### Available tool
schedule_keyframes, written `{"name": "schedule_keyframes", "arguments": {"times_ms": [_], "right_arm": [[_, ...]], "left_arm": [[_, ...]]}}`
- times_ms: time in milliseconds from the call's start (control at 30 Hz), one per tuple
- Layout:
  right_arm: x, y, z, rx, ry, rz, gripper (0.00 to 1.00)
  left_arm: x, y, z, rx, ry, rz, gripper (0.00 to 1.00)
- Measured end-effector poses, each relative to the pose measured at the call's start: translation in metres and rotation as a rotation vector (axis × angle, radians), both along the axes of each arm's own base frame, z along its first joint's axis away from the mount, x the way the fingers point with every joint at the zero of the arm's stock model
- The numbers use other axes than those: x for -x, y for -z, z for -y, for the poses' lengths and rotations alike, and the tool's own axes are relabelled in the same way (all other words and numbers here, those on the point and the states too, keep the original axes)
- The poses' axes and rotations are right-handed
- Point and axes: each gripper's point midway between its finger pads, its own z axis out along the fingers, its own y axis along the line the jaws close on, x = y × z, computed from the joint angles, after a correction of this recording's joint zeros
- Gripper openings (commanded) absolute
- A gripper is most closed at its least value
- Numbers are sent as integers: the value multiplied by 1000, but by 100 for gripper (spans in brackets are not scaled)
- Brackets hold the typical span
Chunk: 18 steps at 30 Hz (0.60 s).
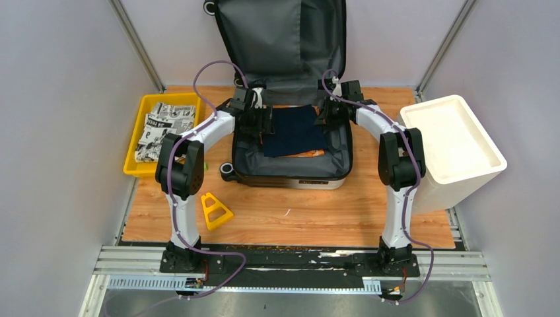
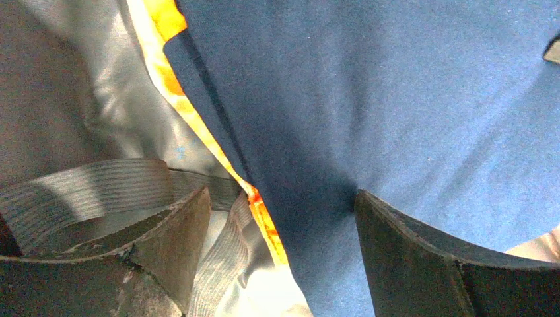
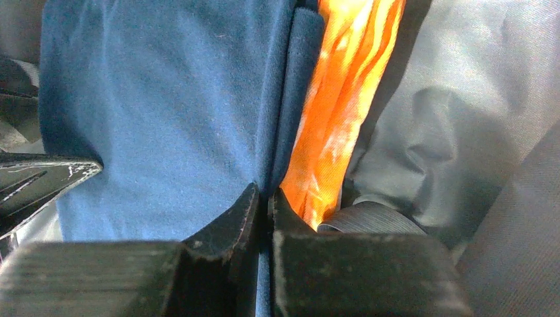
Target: Open, take out, and arrange the luggage
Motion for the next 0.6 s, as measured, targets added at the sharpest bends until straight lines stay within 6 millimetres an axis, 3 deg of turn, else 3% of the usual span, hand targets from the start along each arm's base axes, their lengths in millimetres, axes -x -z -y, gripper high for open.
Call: {"name": "schedule_keyframes", "arguments": {"times_ms": [600], "right_arm": [[-1,6,5,7,3,-2,0]], "left_arm": [[-4,-21,27,145,68,39,67]]}}
